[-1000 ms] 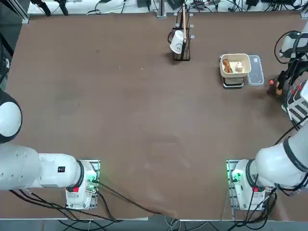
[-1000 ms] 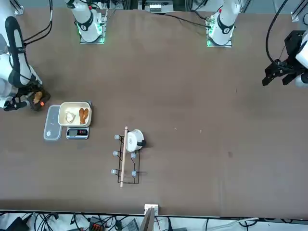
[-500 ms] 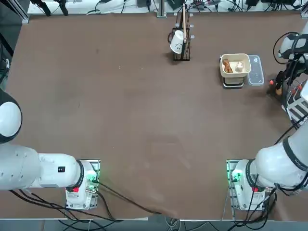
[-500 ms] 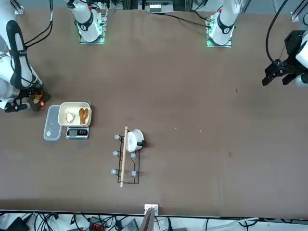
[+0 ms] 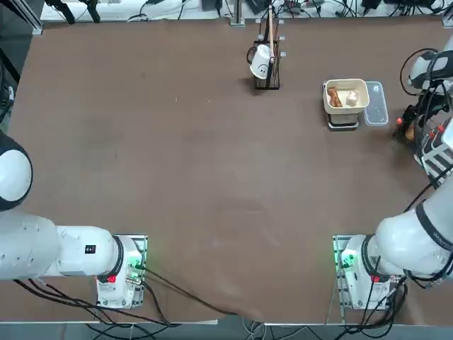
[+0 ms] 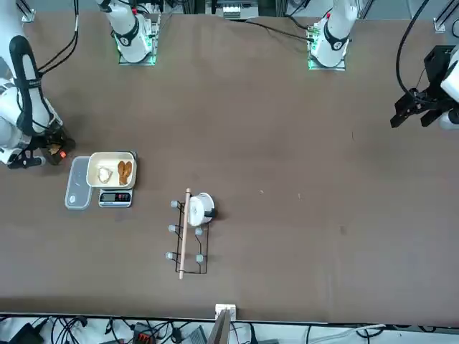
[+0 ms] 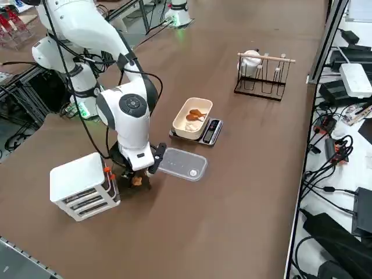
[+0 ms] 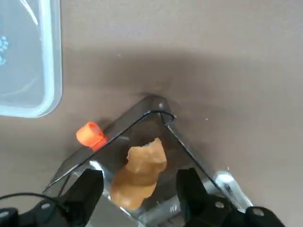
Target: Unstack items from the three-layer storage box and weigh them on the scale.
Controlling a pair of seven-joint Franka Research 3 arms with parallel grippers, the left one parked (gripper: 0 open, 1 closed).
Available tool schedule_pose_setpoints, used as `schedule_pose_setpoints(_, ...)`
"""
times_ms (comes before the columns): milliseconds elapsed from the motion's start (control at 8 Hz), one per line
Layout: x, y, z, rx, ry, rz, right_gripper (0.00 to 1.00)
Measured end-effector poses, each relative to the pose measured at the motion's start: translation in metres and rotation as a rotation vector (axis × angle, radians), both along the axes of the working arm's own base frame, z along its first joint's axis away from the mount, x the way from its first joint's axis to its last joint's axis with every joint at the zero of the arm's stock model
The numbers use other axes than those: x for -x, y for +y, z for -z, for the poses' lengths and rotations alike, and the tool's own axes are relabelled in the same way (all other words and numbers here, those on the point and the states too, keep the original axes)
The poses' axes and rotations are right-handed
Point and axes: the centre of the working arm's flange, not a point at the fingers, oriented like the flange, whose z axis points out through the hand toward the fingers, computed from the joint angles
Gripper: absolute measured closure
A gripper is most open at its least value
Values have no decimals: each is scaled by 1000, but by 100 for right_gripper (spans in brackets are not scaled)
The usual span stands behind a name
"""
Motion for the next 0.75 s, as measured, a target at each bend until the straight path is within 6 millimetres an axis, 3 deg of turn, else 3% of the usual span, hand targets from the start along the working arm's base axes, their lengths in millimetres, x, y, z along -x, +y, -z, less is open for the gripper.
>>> schedule_pose_setpoints(250,3,-1,8,-2,9,2,9)
schedule_pose_setpoints(500,3,2,8,-4,9,-3,24)
schedule_pose_setpoints(750,-1,4,3,-9,4,-21,59)
